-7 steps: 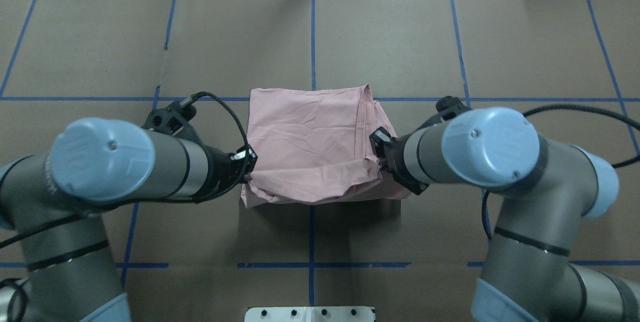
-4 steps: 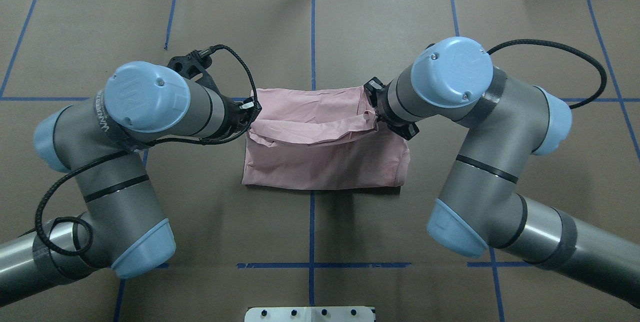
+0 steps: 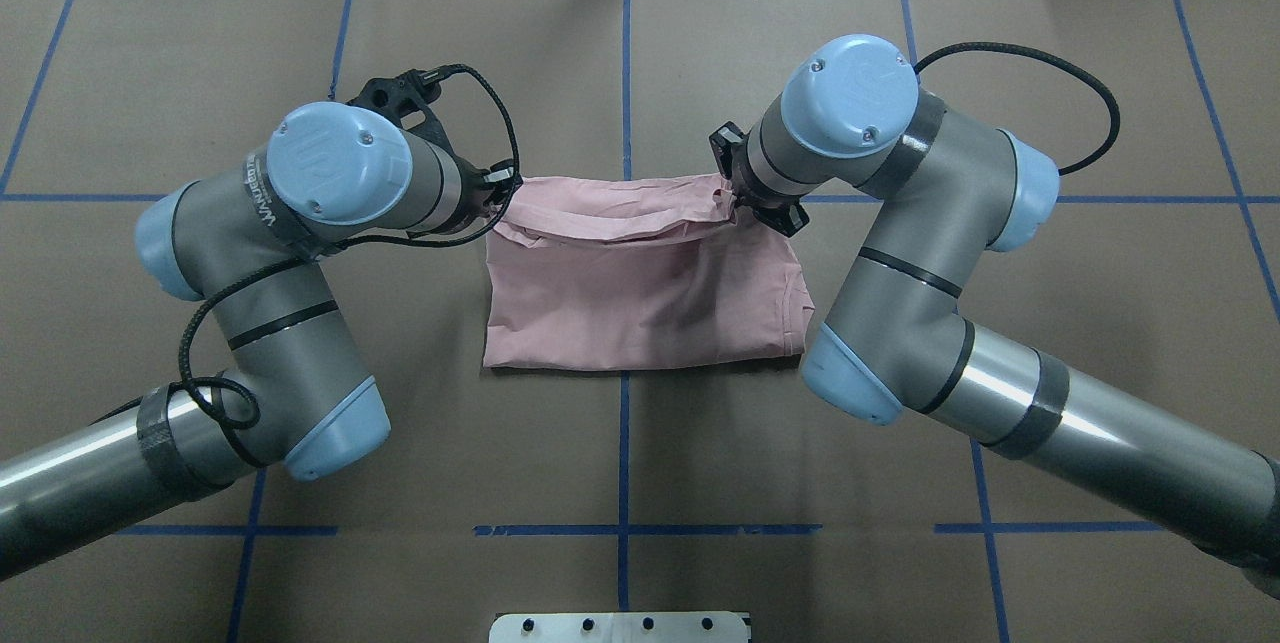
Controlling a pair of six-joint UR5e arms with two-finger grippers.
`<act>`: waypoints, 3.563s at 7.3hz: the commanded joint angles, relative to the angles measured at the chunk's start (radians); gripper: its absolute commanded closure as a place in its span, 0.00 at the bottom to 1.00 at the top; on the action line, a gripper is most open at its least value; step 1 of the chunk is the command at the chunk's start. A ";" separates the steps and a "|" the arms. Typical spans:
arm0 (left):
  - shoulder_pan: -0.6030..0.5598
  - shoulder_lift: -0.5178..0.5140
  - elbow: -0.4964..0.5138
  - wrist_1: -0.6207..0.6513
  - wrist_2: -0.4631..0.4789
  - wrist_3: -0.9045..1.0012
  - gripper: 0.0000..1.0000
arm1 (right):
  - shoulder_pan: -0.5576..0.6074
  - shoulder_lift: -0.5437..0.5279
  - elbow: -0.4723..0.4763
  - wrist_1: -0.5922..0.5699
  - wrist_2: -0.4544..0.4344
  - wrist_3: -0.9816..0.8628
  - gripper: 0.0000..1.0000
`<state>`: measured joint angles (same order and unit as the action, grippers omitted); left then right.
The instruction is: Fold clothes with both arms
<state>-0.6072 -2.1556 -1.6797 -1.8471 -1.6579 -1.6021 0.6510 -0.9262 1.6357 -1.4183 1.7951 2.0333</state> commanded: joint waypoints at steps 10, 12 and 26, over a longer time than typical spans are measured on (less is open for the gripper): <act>-0.533 0.202 0.281 -0.460 -0.445 0.787 0.42 | 0.483 -0.220 -0.222 0.283 0.439 -0.838 0.00; -0.708 0.316 0.273 -0.430 -0.574 1.130 0.42 | 0.619 -0.417 -0.070 0.212 0.547 -1.148 0.00; -1.017 0.603 0.012 0.186 -0.735 1.575 0.00 | 0.846 -0.619 0.127 -0.303 0.566 -1.854 0.00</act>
<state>-1.6240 -1.5722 -1.6589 -1.6591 -2.3916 -0.0259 1.4971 -1.5428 1.7715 -1.7227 2.3608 0.1807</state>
